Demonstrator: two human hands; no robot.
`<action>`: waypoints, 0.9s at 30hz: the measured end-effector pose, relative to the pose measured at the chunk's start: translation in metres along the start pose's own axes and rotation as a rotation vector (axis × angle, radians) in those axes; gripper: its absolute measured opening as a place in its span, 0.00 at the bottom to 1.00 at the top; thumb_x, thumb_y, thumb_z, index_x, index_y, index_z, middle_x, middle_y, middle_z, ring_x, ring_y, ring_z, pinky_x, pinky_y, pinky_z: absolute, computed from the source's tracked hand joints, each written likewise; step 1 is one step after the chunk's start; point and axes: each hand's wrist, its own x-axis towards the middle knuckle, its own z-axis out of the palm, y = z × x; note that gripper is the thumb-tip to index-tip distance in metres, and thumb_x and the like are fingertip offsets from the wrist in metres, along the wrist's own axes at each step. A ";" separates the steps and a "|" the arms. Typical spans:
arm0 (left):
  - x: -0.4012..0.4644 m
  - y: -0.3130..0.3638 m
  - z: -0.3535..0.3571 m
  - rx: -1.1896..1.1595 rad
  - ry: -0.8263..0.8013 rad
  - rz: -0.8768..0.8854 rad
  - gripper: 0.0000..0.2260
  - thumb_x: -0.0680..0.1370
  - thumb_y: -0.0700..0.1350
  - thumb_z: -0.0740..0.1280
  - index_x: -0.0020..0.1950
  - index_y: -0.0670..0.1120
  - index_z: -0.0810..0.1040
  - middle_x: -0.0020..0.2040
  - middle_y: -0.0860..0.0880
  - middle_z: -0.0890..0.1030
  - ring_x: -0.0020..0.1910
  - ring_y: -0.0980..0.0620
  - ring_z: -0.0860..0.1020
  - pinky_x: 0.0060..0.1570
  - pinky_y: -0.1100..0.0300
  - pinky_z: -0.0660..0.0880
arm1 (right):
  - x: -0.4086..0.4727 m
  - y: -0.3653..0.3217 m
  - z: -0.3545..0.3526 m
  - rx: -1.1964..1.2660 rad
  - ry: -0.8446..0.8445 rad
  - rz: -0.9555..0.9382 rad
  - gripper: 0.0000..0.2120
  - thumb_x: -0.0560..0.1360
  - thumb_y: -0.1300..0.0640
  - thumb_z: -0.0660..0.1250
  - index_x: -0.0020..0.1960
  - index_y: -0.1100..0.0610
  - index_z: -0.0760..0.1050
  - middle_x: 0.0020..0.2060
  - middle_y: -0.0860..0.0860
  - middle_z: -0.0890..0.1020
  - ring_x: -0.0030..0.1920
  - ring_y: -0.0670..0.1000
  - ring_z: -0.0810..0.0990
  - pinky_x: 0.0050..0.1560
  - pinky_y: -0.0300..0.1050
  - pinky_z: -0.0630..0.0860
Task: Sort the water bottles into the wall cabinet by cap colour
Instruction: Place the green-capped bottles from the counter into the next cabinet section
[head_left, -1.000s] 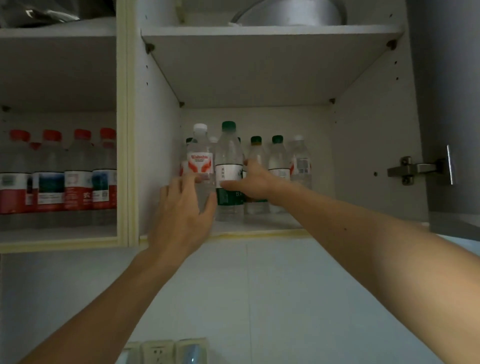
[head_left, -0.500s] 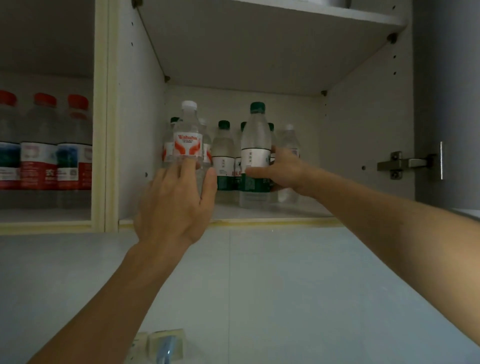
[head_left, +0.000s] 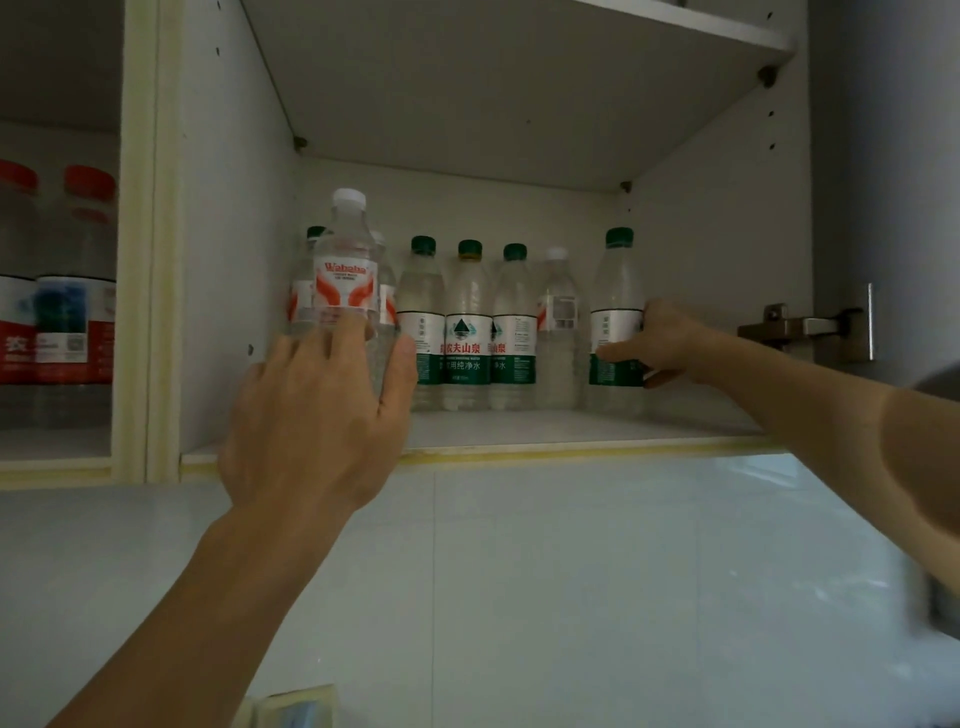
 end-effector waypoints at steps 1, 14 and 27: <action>0.000 0.000 0.001 0.007 0.005 0.002 0.30 0.81 0.65 0.41 0.63 0.47 0.72 0.54 0.43 0.81 0.50 0.43 0.76 0.45 0.50 0.73 | 0.004 0.003 0.000 -0.025 0.015 0.013 0.26 0.73 0.54 0.77 0.65 0.60 0.71 0.57 0.60 0.80 0.54 0.59 0.81 0.46 0.55 0.83; 0.001 0.000 0.008 0.052 0.051 0.007 0.26 0.80 0.63 0.47 0.58 0.46 0.76 0.50 0.43 0.82 0.49 0.43 0.75 0.41 0.54 0.68 | 0.042 0.004 0.008 -0.342 0.022 -0.037 0.27 0.72 0.55 0.78 0.65 0.64 0.73 0.59 0.61 0.81 0.51 0.56 0.79 0.42 0.45 0.78; 0.005 -0.003 0.010 0.100 0.115 -0.009 0.26 0.80 0.61 0.50 0.59 0.45 0.78 0.54 0.42 0.81 0.53 0.42 0.74 0.44 0.54 0.64 | 0.057 0.007 0.021 -0.224 -0.040 -0.098 0.16 0.71 0.58 0.79 0.54 0.61 0.77 0.53 0.57 0.82 0.45 0.52 0.79 0.42 0.43 0.76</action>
